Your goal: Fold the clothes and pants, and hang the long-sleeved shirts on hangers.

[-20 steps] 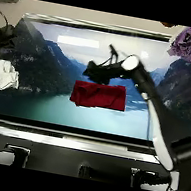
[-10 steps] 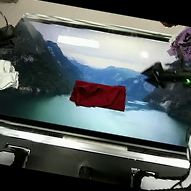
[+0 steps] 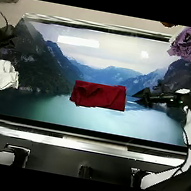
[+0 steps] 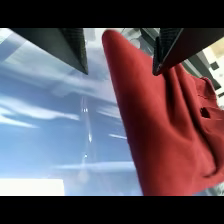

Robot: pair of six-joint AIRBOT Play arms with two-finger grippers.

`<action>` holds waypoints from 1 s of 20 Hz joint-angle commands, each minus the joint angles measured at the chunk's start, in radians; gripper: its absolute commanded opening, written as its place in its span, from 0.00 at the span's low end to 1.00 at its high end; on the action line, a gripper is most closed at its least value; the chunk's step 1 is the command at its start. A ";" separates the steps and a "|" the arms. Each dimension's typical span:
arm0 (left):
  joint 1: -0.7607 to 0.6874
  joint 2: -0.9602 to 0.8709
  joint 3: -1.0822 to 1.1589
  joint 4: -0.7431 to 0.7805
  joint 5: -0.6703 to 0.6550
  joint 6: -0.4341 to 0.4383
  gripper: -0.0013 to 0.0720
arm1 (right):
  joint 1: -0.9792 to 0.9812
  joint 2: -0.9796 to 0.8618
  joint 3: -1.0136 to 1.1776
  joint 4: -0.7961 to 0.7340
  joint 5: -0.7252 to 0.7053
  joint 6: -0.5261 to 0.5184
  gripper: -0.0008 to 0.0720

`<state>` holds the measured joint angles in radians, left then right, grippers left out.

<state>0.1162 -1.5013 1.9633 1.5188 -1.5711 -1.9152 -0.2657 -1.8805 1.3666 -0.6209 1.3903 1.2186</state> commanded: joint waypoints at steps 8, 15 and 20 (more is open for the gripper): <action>0.001 -0.003 0.000 0.000 0.000 -0.007 0.04 | 0.168 -0.044 -0.013 0.027 -0.089 -0.020 0.31; 0.001 -0.003 0.000 0.000 0.000 -0.007 0.04 | 0.169 -0.020 0.223 -0.108 -0.081 0.113 0.04; 0.001 -0.003 0.000 0.000 0.000 -0.006 0.04 | 0.088 -0.022 0.481 -0.140 -0.112 0.274 0.04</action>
<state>0.1162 -1.5040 1.9633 1.5188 -1.5711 -1.9221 -0.1356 -1.9034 1.7126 -0.7261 1.2980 1.3861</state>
